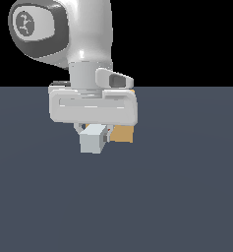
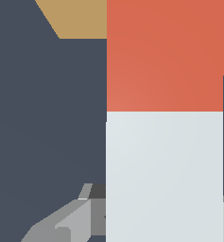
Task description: Insert the peg into the horizontal hole in a box.
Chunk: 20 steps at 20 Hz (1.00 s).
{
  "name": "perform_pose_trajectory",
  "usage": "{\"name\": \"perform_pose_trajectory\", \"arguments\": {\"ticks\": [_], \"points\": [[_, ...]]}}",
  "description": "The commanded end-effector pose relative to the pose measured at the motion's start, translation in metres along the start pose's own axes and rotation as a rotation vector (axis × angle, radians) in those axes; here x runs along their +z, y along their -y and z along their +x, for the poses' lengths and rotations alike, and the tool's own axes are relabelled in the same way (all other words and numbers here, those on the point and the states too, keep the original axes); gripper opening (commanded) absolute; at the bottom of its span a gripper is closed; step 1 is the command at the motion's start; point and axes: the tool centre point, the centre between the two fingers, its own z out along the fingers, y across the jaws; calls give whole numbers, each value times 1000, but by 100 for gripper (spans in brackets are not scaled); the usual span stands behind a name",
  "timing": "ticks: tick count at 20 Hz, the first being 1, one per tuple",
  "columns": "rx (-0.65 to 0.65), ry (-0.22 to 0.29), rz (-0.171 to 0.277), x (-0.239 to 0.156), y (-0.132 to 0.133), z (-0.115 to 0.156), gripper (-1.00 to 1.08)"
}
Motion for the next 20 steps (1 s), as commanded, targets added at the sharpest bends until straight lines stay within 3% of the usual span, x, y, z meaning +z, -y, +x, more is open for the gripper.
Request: {"name": "perform_pose_trajectory", "arguments": {"ticks": [1, 13, 20], "points": [[-1, -1, -3, -1, -1, 7, -100], [-1, -1, -6, -3, 0, 81, -100], [-1, -1, -6, -3, -2, 95, -100]]}}
